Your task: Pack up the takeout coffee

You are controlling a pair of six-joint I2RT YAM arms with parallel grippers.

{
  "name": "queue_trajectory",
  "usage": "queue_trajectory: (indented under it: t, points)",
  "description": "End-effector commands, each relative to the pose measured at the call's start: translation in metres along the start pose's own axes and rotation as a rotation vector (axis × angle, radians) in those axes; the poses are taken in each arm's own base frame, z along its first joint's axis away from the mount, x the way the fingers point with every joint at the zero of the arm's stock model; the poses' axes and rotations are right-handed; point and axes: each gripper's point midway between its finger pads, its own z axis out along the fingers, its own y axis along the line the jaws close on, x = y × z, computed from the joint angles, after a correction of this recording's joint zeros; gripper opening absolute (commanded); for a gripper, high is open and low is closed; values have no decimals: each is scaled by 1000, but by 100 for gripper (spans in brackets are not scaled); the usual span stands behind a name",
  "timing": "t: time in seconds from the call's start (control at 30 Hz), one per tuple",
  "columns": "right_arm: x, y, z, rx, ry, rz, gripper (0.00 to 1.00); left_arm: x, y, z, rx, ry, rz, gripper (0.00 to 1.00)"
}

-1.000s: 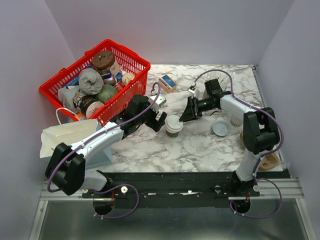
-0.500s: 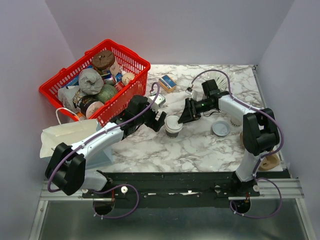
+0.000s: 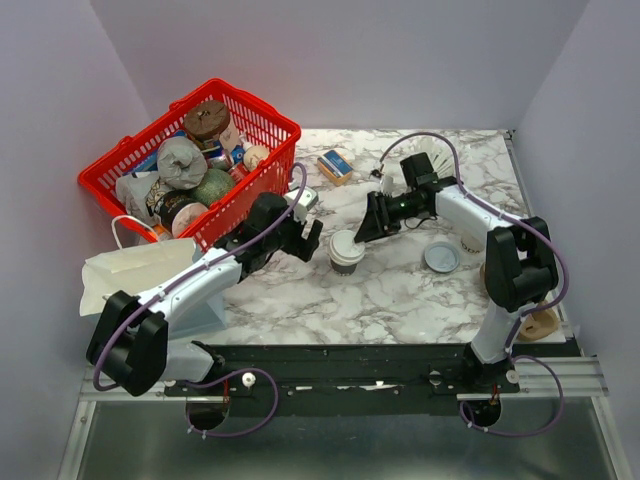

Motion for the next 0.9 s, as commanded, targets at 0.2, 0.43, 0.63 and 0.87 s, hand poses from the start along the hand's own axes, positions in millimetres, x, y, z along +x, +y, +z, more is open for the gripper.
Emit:
queue_trajectory:
  t: [0.2, 0.43, 0.63, 0.87]
  points:
    - [1, -7, 2, 189, 41, -111, 54, -1, 4, -5, -16, -35, -21, 95]
    - [-3, -3, 4, 190, 44, -124, 54, 5, -6, -6, 43, -33, -35, 95]
    - [-7, -2, 3, 196, 41, -127, 54, 8, -15, -7, 95, -28, -76, 95]
    - [-10, 1, 5, 209, 37, -127, 55, 12, -18, -7, 128, -22, -107, 95]
